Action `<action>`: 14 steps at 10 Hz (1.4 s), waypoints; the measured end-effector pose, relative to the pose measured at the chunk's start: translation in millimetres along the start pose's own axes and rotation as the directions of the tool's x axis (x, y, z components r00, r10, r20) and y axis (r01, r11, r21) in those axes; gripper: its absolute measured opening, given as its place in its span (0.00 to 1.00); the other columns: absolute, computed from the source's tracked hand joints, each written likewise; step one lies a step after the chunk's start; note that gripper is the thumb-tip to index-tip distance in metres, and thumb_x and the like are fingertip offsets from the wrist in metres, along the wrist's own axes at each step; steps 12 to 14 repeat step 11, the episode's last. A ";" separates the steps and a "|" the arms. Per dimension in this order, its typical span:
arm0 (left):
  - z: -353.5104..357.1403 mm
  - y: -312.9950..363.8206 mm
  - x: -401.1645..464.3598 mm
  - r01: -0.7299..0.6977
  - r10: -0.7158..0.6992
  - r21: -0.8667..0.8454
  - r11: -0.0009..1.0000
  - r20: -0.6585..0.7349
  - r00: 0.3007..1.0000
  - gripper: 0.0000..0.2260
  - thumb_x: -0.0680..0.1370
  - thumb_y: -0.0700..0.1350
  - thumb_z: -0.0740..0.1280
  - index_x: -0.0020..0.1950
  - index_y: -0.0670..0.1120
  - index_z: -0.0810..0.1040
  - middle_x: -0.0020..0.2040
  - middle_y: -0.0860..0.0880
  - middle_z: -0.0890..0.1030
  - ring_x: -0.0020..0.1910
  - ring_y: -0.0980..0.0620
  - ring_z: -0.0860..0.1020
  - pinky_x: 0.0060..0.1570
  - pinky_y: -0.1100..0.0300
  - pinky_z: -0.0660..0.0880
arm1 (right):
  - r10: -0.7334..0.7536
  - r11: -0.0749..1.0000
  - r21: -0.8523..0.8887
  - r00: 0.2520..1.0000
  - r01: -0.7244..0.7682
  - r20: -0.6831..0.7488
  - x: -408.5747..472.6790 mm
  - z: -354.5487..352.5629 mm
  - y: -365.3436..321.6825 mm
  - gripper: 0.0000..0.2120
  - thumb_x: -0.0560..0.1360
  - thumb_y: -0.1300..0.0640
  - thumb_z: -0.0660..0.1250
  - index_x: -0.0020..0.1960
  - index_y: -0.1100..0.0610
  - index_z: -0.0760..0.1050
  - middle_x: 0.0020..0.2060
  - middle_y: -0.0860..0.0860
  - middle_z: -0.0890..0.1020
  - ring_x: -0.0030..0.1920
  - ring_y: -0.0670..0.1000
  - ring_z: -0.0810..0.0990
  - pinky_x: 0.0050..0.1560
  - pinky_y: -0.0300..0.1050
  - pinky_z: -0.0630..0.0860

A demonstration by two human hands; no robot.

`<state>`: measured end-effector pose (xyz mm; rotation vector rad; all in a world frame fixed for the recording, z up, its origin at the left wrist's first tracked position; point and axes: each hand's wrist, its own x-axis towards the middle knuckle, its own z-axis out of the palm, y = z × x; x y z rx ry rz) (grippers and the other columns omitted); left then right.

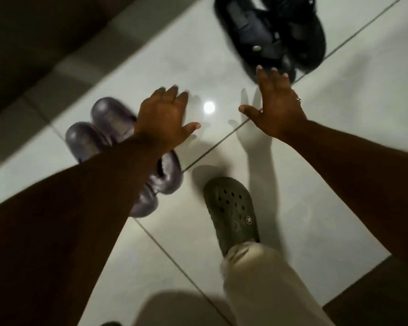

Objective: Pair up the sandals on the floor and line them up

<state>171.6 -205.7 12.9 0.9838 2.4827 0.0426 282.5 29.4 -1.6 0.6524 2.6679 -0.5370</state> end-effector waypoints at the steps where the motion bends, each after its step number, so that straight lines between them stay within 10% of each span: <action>1: -0.8 60.2 66.9 -0.107 0.107 -0.017 0.994 -0.012 0.994 0.38 0.75 0.61 0.64 0.79 0.47 0.56 0.80 0.40 0.56 0.78 0.37 0.57 0.72 0.44 0.60 | 0.072 0.997 0.011 0.994 -0.071 -0.087 38.4 -19.7 57.8 0.36 0.77 0.41 0.58 0.78 0.53 0.48 0.77 0.63 0.53 0.76 0.69 0.50 0.72 0.67 0.57; 7: -3.1 200.4 250.8 0.013 -0.010 -0.037 0.999 0.069 0.998 0.28 0.79 0.57 0.59 0.77 0.53 0.58 0.81 0.42 0.50 0.79 0.34 0.46 0.74 0.35 0.48 | 0.128 0.970 0.201 0.991 -0.136 0.050 145.9 -72.4 195.9 0.31 0.81 0.47 0.54 0.78 0.52 0.43 0.79 0.58 0.50 0.78 0.63 0.45 0.75 0.59 0.52; 14: -15.4 217.2 265.9 -0.078 0.077 0.026 0.997 0.066 0.995 0.33 0.77 0.62 0.59 0.79 0.52 0.55 0.81 0.40 0.50 0.79 0.35 0.48 0.73 0.34 0.48 | 0.104 0.989 0.090 0.986 -0.116 0.132 149.9 -96.6 224.6 0.37 0.79 0.45 0.59 0.78 0.50 0.39 0.79 0.57 0.44 0.78 0.62 0.41 0.75 0.61 0.50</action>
